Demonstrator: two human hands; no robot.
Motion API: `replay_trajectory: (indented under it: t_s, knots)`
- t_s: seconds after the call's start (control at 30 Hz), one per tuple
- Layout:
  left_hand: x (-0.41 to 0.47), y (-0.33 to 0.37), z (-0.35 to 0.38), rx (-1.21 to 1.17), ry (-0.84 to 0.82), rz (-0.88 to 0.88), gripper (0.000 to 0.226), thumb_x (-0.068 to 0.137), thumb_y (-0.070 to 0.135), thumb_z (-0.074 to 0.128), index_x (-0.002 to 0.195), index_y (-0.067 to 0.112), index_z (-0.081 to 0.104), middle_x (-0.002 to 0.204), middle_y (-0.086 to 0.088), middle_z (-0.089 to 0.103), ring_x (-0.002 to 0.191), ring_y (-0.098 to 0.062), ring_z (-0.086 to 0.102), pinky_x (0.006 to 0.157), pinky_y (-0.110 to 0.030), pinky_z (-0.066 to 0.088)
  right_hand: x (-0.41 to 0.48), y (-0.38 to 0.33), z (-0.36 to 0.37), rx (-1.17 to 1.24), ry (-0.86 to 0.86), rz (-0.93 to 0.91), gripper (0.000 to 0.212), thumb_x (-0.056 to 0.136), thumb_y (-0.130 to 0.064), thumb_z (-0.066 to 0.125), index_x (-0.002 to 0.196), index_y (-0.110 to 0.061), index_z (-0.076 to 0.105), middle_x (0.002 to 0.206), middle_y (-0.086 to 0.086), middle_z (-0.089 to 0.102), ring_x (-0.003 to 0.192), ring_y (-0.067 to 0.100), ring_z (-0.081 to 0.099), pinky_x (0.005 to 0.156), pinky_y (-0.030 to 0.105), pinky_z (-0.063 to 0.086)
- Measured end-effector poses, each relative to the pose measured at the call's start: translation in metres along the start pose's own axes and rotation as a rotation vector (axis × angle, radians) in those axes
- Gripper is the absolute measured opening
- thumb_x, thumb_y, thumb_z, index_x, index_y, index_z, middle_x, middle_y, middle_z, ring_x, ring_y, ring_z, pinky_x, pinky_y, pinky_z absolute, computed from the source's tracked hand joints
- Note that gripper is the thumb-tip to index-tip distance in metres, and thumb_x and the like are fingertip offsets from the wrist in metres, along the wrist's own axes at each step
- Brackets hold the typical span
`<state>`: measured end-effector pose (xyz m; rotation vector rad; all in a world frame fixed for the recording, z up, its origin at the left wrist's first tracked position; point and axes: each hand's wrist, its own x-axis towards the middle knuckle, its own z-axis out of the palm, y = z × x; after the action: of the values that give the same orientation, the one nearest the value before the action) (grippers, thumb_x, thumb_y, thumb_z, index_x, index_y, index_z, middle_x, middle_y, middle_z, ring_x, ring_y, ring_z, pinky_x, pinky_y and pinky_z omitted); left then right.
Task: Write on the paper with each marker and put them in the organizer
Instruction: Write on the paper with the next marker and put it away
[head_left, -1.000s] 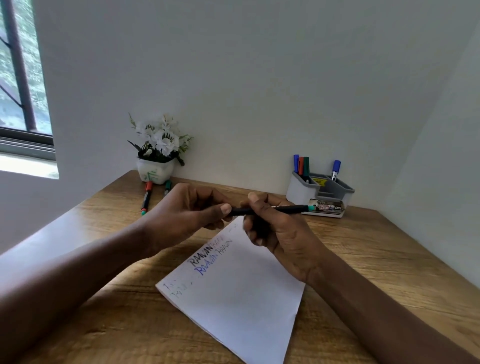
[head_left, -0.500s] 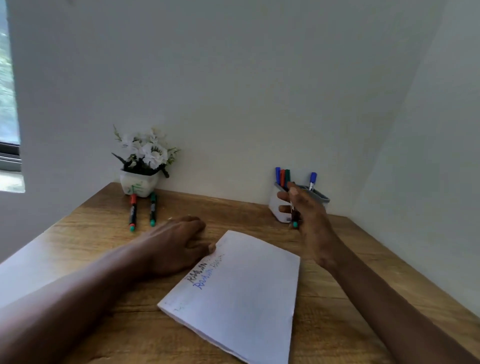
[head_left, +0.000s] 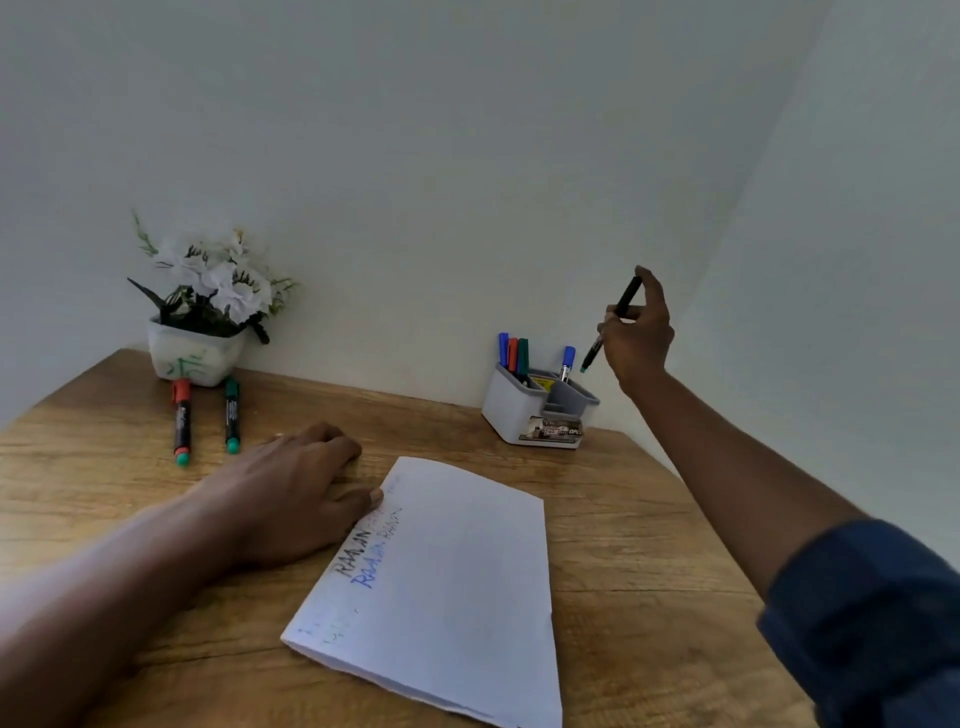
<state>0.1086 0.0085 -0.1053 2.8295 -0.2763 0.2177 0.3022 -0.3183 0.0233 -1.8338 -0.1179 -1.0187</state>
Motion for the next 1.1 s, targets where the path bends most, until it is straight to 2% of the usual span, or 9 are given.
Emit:
replay_trajectory:
  t_s: [0.17,0.37,0.53,0.6,0.67,0.73,0.83,0.97,1.1]
  knots:
    - [0.000,0.000,-0.002,-0.010,-0.010,-0.002,0.072,0.091,0.072,0.042,0.151,0.033,0.037,0.156,0.012,0.034,0.133,-0.012,0.046,0.108,-0.034,0.044,-0.001,0.026,0.013,-0.164,0.018,-0.041,0.067,0.091,0.005,0.057,0.144,-0.035,0.046,0.106,0.012,0.071,0.083,0.024,0.072,0.077,0.035,0.061]
    - [0.002,0.001,-0.002,-0.009,-0.030,-0.014,0.071,0.092,0.072,0.042,0.152,0.035,0.035,0.158,0.012,0.031,0.134,-0.012,0.045,0.107,-0.032,0.044,-0.016,0.066,0.016,-0.321,-0.102,0.093,0.061,0.090,-0.007,0.061,0.147,-0.026,0.050,0.115,0.013,0.075,0.105,0.029,0.070,0.091,0.033,0.054]
    - [0.003,0.001,-0.002,-0.021,-0.040,-0.015,0.071,0.092,0.072,0.042,0.153,0.036,0.033,0.158,0.013,0.029,0.135,-0.012,0.044,0.108,-0.032,0.043,-0.012,0.079,0.015,-0.609,-0.421,0.206,0.066,0.100,-0.030,0.051,0.160,-0.022,0.025,0.159,0.013,0.042,0.143,0.039,0.041,0.115,0.044,0.036]
    - [0.003,0.000,-0.001,-0.025,-0.035,-0.011,0.071,0.091,0.072,0.041,0.152,0.037,0.033,0.158,0.014,0.030,0.135,-0.011,0.044,0.109,-0.032,0.042,-0.008,0.078,0.012,-0.676,-0.509,0.221,0.061,0.104,-0.033,0.043,0.160,-0.017,0.024,0.164,0.012,0.032,0.149,0.035,0.034,0.120,0.042,0.027]
    - [0.003,0.000,-0.002,-0.037,-0.037,-0.011,0.071,0.091,0.072,0.042,0.152,0.037,0.034,0.157,0.015,0.030,0.135,-0.011,0.044,0.109,-0.031,0.042,-0.010,0.076,0.010,-0.655,-0.463,0.220,0.064,0.102,-0.035,0.046,0.160,-0.015,0.025,0.163,0.016,0.034,0.148,0.037,0.033,0.118,0.045,0.029]
    - [0.003,0.000,-0.003,-0.053,-0.041,0.007,0.065,0.092,0.070,0.044,0.150,0.041,0.037,0.156,0.015,0.032,0.135,-0.010,0.045,0.109,-0.031,0.042,-0.020,0.069,0.006,-0.630,-0.289,0.113,0.063,0.097,-0.032,0.053,0.155,-0.017,0.033,0.152,0.020,0.042,0.140,0.039,0.038,0.110,0.049,0.034]
    - [0.004,-0.001,-0.004,-0.082,-0.046,0.078,0.048,0.094,0.066,0.046,0.140,0.052,0.046,0.153,0.018,0.039,0.135,-0.008,0.045,0.111,-0.037,0.041,-0.046,0.050,0.001,-0.585,-0.094,-0.273,0.053,0.092,-0.020,0.058,0.144,-0.020,0.046,0.137,0.012,0.052,0.129,0.032,0.046,0.101,0.048,0.039]
    - [0.002,0.001,-0.007,-0.095,-0.047,0.126,0.037,0.098,0.055,0.049,0.135,0.055,0.052,0.154,0.016,0.040,0.138,-0.009,0.044,0.115,-0.041,0.036,-0.088,0.019,-0.004,-0.418,-0.212,-0.600,0.048,0.086,-0.016,0.063,0.133,-0.021,0.057,0.130,0.005,0.058,0.123,0.024,0.050,0.099,0.048,0.044]
    - [-0.007,0.005,-0.015,-0.108,-0.063,0.177,0.034,0.101,0.040,0.054,0.131,0.055,0.057,0.156,0.014,0.040,0.138,-0.008,0.044,0.114,-0.041,0.039,-0.131,-0.014,-0.007,-0.218,-0.433,-0.695,0.029,0.089,-0.014,0.068,0.118,-0.019,0.066,0.117,-0.001,0.063,0.112,0.015,0.057,0.096,0.033,0.045]
